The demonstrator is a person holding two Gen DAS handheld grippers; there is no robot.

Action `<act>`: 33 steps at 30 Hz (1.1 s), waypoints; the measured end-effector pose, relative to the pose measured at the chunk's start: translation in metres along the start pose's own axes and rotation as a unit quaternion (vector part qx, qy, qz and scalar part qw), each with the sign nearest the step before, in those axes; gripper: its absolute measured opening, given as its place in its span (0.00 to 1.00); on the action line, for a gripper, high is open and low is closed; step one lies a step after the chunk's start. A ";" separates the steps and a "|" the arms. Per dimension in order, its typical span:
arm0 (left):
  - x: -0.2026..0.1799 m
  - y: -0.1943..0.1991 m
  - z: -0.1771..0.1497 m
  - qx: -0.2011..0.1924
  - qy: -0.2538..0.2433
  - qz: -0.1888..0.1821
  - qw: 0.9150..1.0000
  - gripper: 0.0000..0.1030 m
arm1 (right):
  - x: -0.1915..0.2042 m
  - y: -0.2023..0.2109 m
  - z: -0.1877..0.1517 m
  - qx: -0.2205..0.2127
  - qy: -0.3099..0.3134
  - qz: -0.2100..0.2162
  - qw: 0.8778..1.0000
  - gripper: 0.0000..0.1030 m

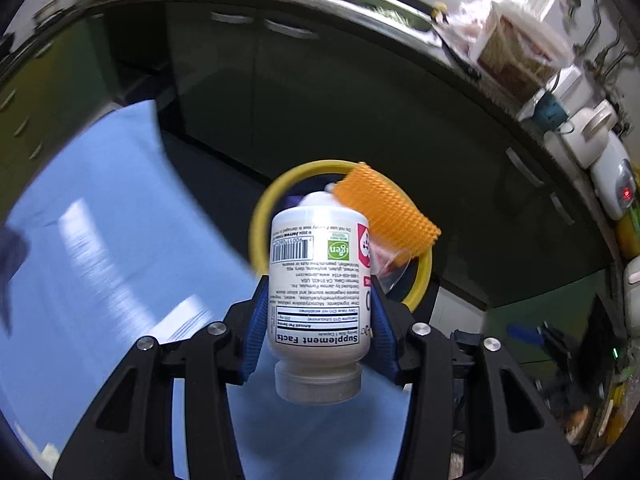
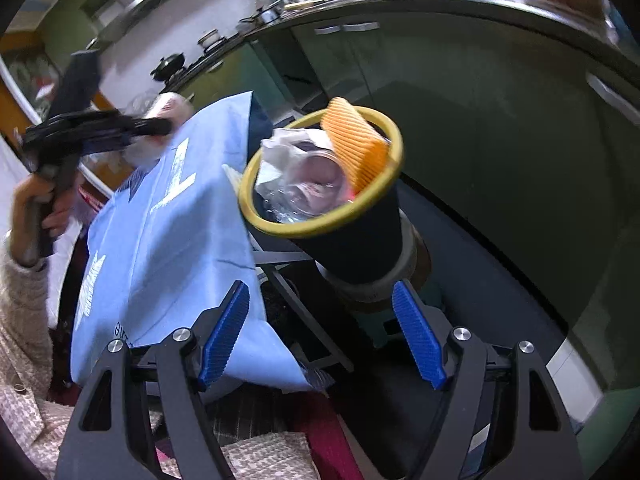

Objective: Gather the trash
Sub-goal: 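Carry the supplement bottle over the bin and open the left gripper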

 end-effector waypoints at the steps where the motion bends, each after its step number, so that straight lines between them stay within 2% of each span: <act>1: -0.008 -0.019 0.011 0.005 -0.001 -0.002 1.000 0.44 | -0.006 0.001 -0.004 -0.002 -0.005 0.001 1.000 0.72; 6: -0.016 -0.075 0.032 0.024 0.016 0.011 1.000 0.44 | -0.028 -0.001 -0.016 -0.005 -0.024 0.002 1.000 0.72; 10: -0.008 -0.103 0.039 0.041 0.044 0.031 0.998 0.44 | -0.042 -0.006 -0.020 -0.002 -0.042 0.008 0.999 0.73; 20: -0.003 -0.151 0.037 0.078 0.079 0.055 0.992 0.44 | -0.048 -0.010 -0.028 -0.002 -0.053 0.018 0.998 0.73; 21: -0.002 -0.151 0.036 0.079 0.080 0.055 0.992 0.46 | -0.048 -0.010 -0.028 -0.002 -0.053 0.018 0.998 0.73; 22: -0.001 -0.150 0.035 0.078 0.080 0.058 0.992 0.55 | -0.047 -0.010 -0.029 -0.001 -0.052 0.018 0.998 0.73; 23: -0.002 -0.148 0.036 0.072 0.079 0.062 0.992 0.64 | -0.045 -0.010 -0.029 -0.001 -0.051 0.018 0.999 0.74; 27: -0.005 -0.120 0.037 0.030 0.066 0.077 0.994 0.73 | -0.042 -0.008 -0.029 -0.005 -0.051 0.022 0.998 0.74; 30: -0.012 -0.076 0.029 -0.030 0.053 0.078 0.995 0.74 | -0.038 -0.003 -0.030 -0.012 -0.050 0.027 0.998 0.74; 33: -0.017 -0.007 0.002 -0.116 0.042 0.057 0.991 0.78 | -0.032 0.002 -0.030 -0.020 -0.046 0.034 0.998 0.76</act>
Point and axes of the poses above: each gripper's, at about its wrist camera, not at the fingertips, and y roughly against the way its jaws point, x to its left, z to its top, the point moved 1 cm from there along -y, roughly the way its jaws point, and after that the axes turned 4 degrees about x, right-handed, at the moved point
